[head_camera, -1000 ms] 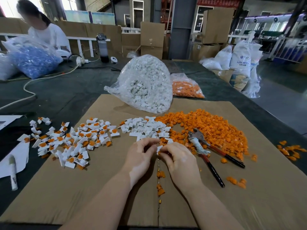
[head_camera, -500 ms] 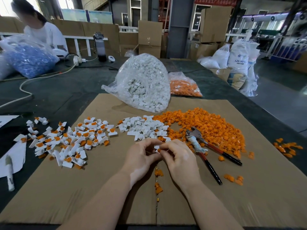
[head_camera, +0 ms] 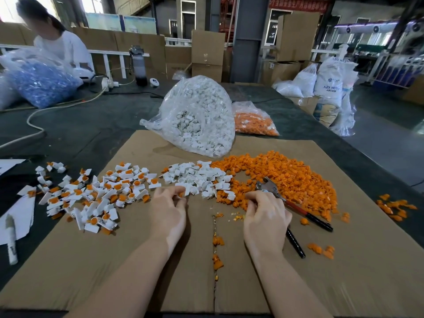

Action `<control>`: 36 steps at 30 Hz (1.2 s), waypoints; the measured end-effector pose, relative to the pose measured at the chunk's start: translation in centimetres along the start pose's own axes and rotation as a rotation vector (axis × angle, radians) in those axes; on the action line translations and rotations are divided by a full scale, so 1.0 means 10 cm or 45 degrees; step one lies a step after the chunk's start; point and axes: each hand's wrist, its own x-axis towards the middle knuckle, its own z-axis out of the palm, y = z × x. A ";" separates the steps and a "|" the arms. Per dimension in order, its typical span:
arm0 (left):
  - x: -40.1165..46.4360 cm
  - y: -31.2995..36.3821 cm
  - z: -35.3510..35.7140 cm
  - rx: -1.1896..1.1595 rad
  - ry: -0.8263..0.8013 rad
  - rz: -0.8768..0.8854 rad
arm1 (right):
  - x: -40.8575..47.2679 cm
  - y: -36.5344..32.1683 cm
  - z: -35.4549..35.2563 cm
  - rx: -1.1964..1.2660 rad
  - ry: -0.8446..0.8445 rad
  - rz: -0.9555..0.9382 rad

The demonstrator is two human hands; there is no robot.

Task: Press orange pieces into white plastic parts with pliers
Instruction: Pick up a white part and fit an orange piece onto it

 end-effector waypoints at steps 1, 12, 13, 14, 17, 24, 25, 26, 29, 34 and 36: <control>0.04 -0.04 -0.04 0.094 0.016 -0.021 | 0.00 0.00 0.00 -0.025 -0.010 0.020; 0.11 -0.14 -0.11 0.432 0.088 0.252 | -0.03 -0.05 0.06 -0.277 -0.004 -0.121; 0.10 -0.11 -0.07 0.428 0.024 0.312 | -0.04 -0.05 0.07 -0.311 0.013 -0.159; 0.10 -0.09 -0.03 0.444 -0.051 0.342 | -0.04 -0.05 0.08 -0.338 0.006 -0.178; 0.13 -0.05 0.09 0.555 -0.245 0.315 | -0.03 -0.03 0.09 -0.361 -0.014 -0.188; 0.08 0.00 0.11 0.391 -0.285 0.298 | -0.03 -0.02 0.10 -0.341 -0.016 -0.178; 0.07 0.00 0.10 0.375 -0.286 0.287 | -0.03 -0.03 0.09 -0.320 0.000 -0.176; 0.06 0.00 0.09 0.369 -0.290 0.281 | -0.03 -0.03 0.08 -0.303 0.011 -0.186; 0.03 0.02 0.08 0.365 -0.322 0.270 | -0.04 -0.03 0.10 -0.312 -0.007 -0.242; -0.05 0.12 0.12 0.131 -0.285 0.167 | -0.01 -0.01 0.11 -0.300 -0.165 -0.262; -0.09 0.16 0.16 -0.007 -0.305 0.120 | -0.01 -0.01 0.09 -0.245 -0.199 -0.267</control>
